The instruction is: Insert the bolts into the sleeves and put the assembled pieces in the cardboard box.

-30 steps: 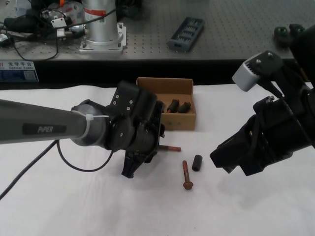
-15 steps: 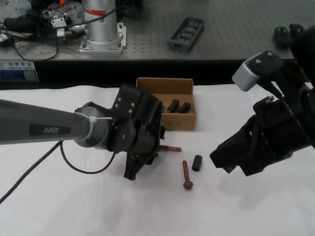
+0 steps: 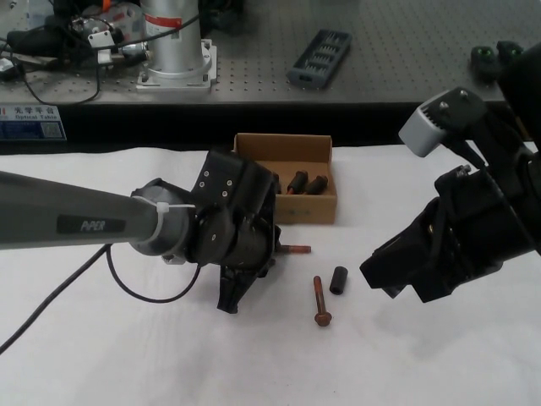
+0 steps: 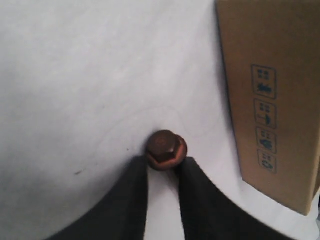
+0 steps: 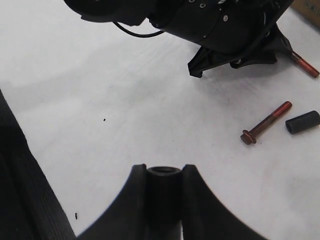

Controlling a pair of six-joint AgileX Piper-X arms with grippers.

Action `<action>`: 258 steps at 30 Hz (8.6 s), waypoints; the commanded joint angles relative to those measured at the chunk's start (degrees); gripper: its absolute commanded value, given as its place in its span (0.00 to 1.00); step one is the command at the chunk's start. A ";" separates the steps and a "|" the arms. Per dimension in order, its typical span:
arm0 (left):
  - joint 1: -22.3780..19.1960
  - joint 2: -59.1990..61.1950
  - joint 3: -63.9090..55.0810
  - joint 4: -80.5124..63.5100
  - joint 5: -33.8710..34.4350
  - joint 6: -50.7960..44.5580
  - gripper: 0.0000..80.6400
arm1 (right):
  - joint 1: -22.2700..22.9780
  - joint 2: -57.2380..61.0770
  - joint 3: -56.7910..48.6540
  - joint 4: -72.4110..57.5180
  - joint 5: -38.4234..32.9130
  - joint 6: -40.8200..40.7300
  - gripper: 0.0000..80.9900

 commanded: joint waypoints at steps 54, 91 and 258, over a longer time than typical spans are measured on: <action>7.29 -9.02 0.26 20.73 13.02 48.66 0.01 | -3.86 -0.76 -0.56 -0.51 -0.86 -0.47 0.03; 1.40 -8.78 0.26 9.13 1.22 19.02 0.33 | -3.86 -0.76 -0.56 -0.51 -0.86 -0.47 0.03; 11.14 -58.10 21.23 0.22 32.78 59.18 0.01 | 9.05 5.52 -0.56 -45.58 -8.39 17.95 0.03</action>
